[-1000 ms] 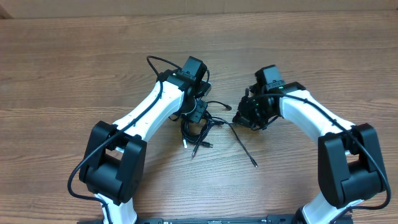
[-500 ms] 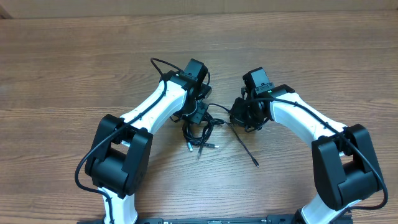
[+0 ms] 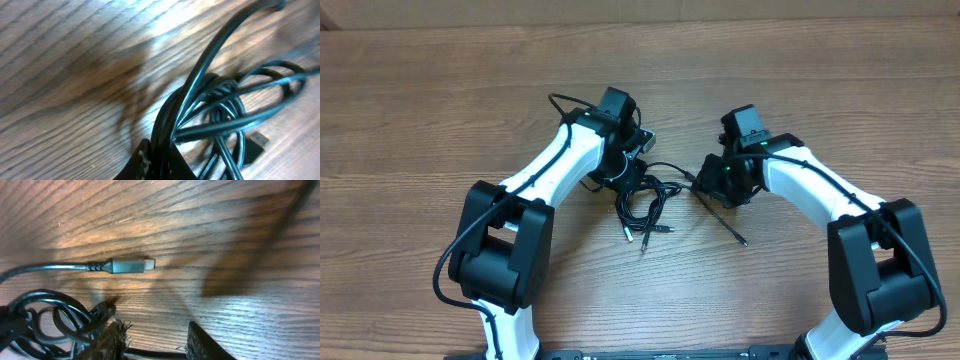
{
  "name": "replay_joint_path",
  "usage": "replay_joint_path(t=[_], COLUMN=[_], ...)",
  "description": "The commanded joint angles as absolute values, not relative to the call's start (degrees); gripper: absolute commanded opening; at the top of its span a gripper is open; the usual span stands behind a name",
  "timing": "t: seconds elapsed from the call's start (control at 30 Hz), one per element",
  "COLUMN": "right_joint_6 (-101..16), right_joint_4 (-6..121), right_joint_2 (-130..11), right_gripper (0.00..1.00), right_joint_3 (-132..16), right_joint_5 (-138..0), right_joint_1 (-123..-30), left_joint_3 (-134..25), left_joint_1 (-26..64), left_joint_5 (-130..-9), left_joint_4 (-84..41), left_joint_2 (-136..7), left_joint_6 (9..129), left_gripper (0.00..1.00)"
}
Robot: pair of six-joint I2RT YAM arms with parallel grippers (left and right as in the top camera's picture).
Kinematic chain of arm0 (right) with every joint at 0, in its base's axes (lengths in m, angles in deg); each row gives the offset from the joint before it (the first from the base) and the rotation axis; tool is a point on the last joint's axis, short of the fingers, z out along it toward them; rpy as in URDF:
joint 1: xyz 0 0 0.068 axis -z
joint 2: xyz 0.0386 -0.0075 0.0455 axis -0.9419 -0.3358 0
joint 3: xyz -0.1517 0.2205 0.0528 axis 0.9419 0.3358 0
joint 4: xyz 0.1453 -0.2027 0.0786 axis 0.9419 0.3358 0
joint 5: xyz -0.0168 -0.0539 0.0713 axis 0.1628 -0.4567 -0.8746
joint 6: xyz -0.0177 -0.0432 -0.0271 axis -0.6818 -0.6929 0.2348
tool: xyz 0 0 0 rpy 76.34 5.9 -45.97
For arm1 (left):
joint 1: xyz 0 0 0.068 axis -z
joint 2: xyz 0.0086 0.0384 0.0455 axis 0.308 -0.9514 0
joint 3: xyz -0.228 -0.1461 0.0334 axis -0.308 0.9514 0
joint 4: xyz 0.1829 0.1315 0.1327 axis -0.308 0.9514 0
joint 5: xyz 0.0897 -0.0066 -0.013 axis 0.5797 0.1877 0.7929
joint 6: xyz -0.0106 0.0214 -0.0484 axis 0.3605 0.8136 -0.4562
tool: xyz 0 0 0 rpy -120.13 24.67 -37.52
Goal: Untangle cables
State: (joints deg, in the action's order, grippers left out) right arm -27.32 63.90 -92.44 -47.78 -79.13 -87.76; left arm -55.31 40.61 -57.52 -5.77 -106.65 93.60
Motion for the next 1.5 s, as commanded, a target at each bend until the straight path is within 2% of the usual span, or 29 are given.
replay_joint_path(t=[0.0,0.13,0.27,0.37,0.5,0.67,0.8,1.07,1.2,1.23,1.3,1.37,1.47], right_joint_6=[-31.4,-36.1,-36.0,-35.4,-34.5,-30.3,-29.5,-28.8,-23.0,-21.8,-18.7,-15.6,-8.2], right_joint_4=[64.0,65.9,66.0,66.1,66.3,65.6,64.2,63.2,62.7,62.6,62.3,61.8,60.9], right_joint_2=[-91.3,-91.3,-91.3,-91.3,-91.3,-91.3,-91.3,-91.3,-91.3,-91.3,-91.3,-91.3,-91.3], right_gripper=[0.38,0.42,0.47,0.46,0.45,0.33,0.31,0.26,0.24,0.24,0.32,0.33,0.41], right_joint_3=[-49.1,-52.2,-53.2,-53.1,-53.1,-53.0,-53.0,-53.0,-52.6,-52.6,-52.6,-52.6,-52.6], right_joint_5=[-85.4,-93.5,-98.8,-100.4,-102.0,-101.8,-101.6,-101.5,-98.3,-97.2,-95.4,-93.5,-88.1], right_joint_1=[-85.5,-83.5,-82.9,-83.1,-83.9,-85.8,-87.3,-88.4,-89.0,-89.4,-90.5,-91.6,-93.7], left_joint_3=[-55.6,-56.0,-56.0,-56.0,-55.9,-55.0,-52.9,-49.3,-48.4,-48.4,-48.4,-48.4,-48.4], left_joint_1=[38.9,37.1,35.8,35.2,34.9,35.2,35.7,36.0,36.0,36.0,36.0,36.0,36.0], left_joint_5=[-65.4,-69.0,-69.0,-68.9,-67.9,-66.0,-65.8,-63.4,-63.6,-63.7,-63.7,-63.7,-63.7], left_joint_4=[-4.9,-2.8,-2.4,-2.3,-2.1,-1.8,-2.9,-5.0,-6.4,-6.4,-6.5,-6.5,-6.5], left_joint_2=[-107.5,-107.2,-107.2,-107.2,-107.3,-107.4,-107.4,-107.4,-107.4,-107.4,-107.4,-107.4,-107.4], left_joint_6=[96.4,98.7,98.7,97.8,95.0,92.3,92.1,90.0,89.6,89.6,89.6,89.6,89.6], left_gripper=[0.11,0.16,0.35,0.38,0.38,0.33,0.28,0.26,0.04,0.04,0.04,0.04,0.22])
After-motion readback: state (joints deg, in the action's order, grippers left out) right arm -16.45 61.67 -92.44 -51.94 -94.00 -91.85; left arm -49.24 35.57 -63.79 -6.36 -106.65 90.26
